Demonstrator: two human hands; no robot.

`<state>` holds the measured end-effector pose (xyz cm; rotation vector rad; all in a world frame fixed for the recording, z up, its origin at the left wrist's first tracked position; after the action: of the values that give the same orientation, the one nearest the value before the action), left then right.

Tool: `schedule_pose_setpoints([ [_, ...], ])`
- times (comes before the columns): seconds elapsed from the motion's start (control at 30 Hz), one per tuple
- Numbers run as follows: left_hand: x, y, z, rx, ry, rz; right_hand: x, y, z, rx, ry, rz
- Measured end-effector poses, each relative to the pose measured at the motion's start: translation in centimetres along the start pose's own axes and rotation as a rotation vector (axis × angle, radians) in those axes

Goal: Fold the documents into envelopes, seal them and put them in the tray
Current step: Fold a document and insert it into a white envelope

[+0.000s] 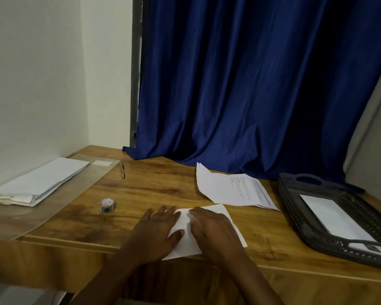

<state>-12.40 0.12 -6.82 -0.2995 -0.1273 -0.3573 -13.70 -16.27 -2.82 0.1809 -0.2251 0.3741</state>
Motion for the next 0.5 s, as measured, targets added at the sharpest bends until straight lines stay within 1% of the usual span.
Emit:
schedule_pose_setpoints([
  [0.1,0.1,0.0,-0.1,0.074,0.044,-0.016,1.0,0.5,-2.5,0.003,0.205,0.053],
  [0.17,0.2,0.2,-0.3,0.095,0.059,-0.019,1.2,0.2,-3.2,0.011,0.264,0.061],
  [0.27,0.1,-0.1,-0.2,0.102,0.064,-0.028,1.0,-1.9,-3.3,-0.021,0.269,0.014],
  [0.37,0.3,-0.2,-0.2,0.093,0.093,-0.015,0.5,-5.3,-2.9,-0.070,0.273,-0.091],
  [0.43,0.4,-0.2,-0.2,0.097,0.089,-0.008,-0.1,-7.3,-2.3,-0.056,0.273,-0.159],
  [0.5,0.3,0.0,-0.3,0.083,0.071,0.007,-0.5,-8.4,-1.8,0.006,0.232,-0.202],
])
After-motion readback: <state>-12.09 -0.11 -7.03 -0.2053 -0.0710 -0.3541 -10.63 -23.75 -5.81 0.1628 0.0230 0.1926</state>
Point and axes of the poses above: each hand's wrist, its own x-axis towards the middle knuckle, its own z-axis out of the back of the hand, y = z × x, the point moved 5 cm from there along x, towards the middle knuckle, and after that the axes turned 5 degrees about -x, right-handed, at the moved point
